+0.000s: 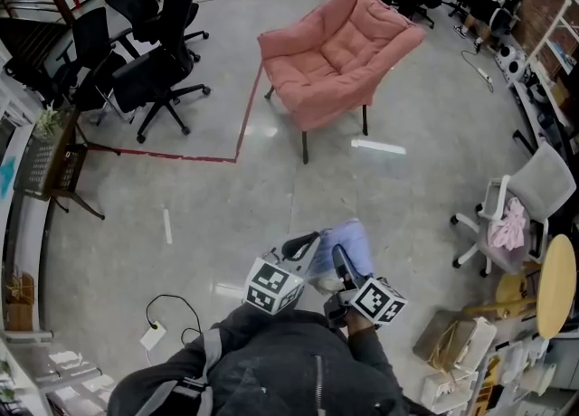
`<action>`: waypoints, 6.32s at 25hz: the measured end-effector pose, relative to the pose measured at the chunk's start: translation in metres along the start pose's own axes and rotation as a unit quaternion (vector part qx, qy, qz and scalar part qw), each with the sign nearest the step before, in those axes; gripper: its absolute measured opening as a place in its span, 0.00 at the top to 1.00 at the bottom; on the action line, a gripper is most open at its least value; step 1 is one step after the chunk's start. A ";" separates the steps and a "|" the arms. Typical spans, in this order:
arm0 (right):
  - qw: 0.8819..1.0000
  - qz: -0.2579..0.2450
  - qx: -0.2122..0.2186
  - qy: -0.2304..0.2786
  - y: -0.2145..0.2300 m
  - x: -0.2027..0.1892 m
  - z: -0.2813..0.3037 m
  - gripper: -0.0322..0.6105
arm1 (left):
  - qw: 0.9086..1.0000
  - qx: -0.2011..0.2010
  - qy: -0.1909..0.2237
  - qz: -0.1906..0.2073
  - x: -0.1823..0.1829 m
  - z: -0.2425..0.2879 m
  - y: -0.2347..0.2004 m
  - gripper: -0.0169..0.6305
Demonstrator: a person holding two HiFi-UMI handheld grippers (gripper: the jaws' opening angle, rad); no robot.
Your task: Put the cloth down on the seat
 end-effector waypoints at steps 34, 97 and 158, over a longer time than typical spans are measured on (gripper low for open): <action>0.930 -0.283 -0.138 0.189 -0.053 0.246 0.138 0.77 | 0.994 -0.001 0.109 0.029 0.191 0.132 -0.160 0.96; 0.935 -0.308 -0.102 0.146 0.127 0.560 0.258 0.77 | 0.993 0.065 0.095 0.028 0.353 0.457 -0.223 0.96; 0.921 -0.359 -0.062 0.141 0.141 0.825 0.457 0.77 | 0.988 0.082 0.131 0.032 0.544 0.645 -0.433 0.96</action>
Point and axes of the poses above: the fingertips, and each gripper's own axes: z forward along the fingers, y to its right, x out of its top, the point moved 8 cm from there along -z, backward along the fingers, and after that the axes turned 11 degrees about -y, right-handed, at the moved point
